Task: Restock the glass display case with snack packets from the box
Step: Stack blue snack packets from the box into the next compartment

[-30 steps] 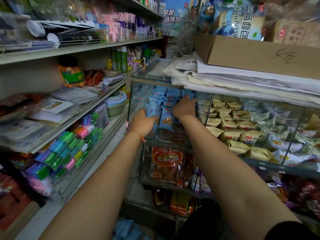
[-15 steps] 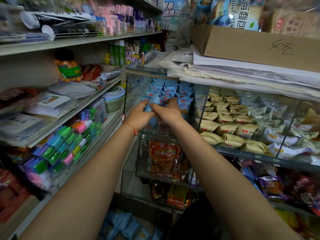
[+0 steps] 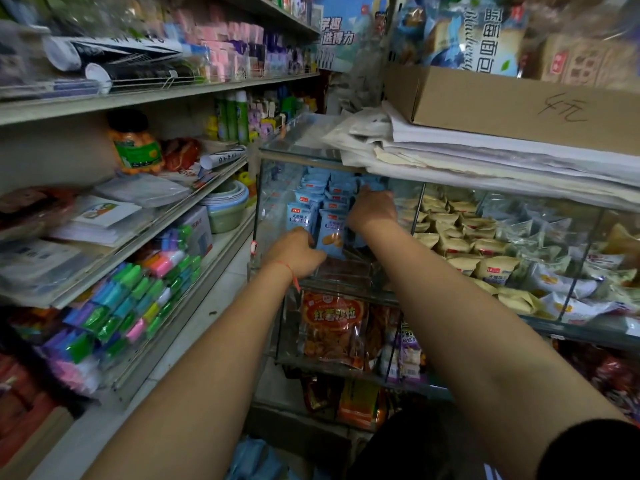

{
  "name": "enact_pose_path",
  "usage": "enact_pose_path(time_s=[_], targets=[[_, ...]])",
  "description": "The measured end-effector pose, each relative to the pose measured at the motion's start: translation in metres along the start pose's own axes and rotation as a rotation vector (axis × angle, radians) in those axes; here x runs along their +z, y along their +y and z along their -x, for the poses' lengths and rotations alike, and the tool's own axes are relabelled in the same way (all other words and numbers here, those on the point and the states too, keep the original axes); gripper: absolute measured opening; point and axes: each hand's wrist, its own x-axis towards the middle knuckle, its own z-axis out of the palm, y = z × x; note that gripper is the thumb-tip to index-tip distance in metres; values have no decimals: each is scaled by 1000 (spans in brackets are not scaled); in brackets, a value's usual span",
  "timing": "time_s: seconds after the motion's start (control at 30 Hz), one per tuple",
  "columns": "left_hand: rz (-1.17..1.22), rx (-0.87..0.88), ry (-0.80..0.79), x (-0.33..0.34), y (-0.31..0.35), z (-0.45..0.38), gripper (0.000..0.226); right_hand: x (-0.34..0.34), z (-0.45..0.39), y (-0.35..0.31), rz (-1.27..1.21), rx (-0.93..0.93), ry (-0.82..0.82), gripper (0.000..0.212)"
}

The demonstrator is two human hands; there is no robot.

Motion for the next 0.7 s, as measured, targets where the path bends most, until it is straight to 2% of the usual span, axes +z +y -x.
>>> enact_pose_path(time_s=[0.07, 0.23, 0.57, 0.63, 0.7], targets=[[-7, 14, 10, 0, 0, 0, 25, 8, -5, 2, 31, 13, -25, 50], [-68, 43, 24, -3, 5, 2, 28, 34, -7, 2, 59, 43, -57, 53], [-91, 52, 34, -1, 3, 4, 28, 36, 6, -3, -27, 88, 30, 51], [-76, 64, 97, 1, 3, 4, 27, 25, 17, -10, -101, 38, 42, 59], [-33, 205, 315, 5, 3, 15, 21, 14, 39, -15, -228, -17, 98, 57]])
